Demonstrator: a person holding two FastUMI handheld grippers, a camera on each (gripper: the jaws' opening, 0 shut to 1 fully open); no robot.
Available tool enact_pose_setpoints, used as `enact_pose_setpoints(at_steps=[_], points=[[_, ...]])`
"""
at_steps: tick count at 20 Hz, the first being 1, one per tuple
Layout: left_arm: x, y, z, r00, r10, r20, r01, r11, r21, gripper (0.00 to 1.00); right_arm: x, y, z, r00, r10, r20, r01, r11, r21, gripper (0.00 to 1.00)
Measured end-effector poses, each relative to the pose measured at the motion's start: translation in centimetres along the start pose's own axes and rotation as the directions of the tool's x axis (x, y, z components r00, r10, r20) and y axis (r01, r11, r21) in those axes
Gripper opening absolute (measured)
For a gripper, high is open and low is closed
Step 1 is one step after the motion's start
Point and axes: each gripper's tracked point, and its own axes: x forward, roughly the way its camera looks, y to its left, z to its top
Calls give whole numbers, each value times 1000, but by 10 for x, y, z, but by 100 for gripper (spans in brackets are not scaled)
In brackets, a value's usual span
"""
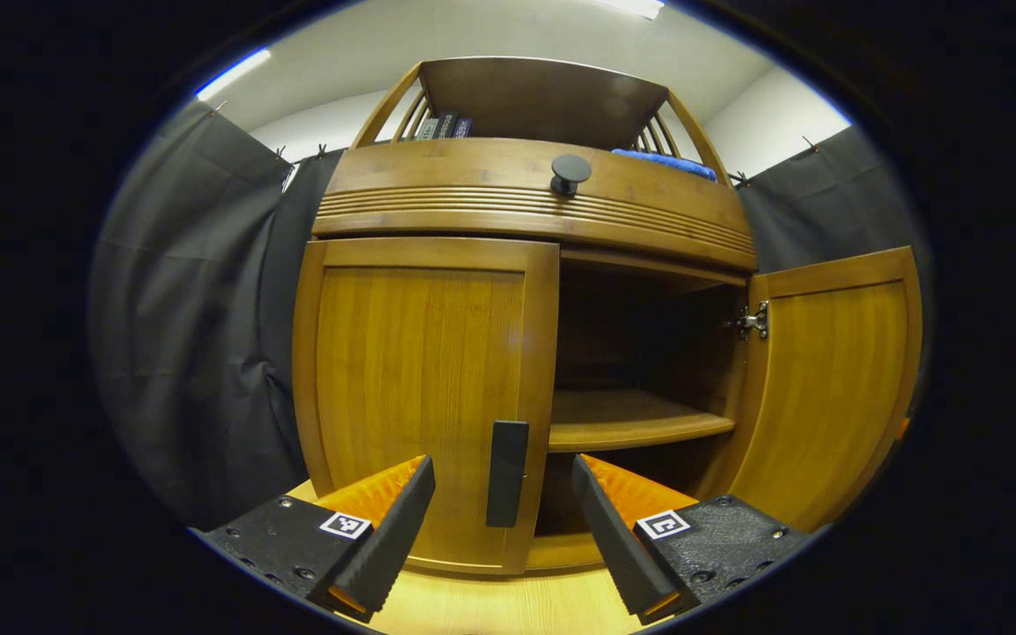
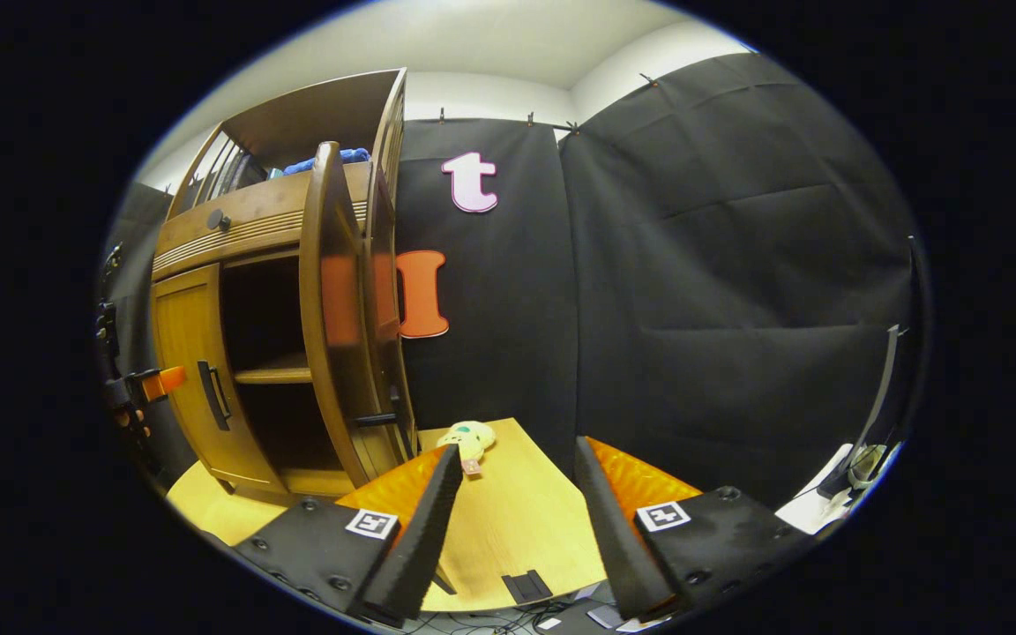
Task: Open the right door of the double-door shoe cabinet with the right hand, and open the left door with the left hand.
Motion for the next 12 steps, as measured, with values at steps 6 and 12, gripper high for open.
enact_pose_setpoints(at_steps=[6, 12], points=[[35, 7, -36, 998, 51, -22, -50, 997, 54, 92, 0, -9, 8, 1000, -19, 24, 20, 1000, -21, 90], [69, 12, -52, 998, 44, -47, -43, 998, 39, 92, -3, -14, 9, 999, -25, 31, 26, 999, -40, 90]])
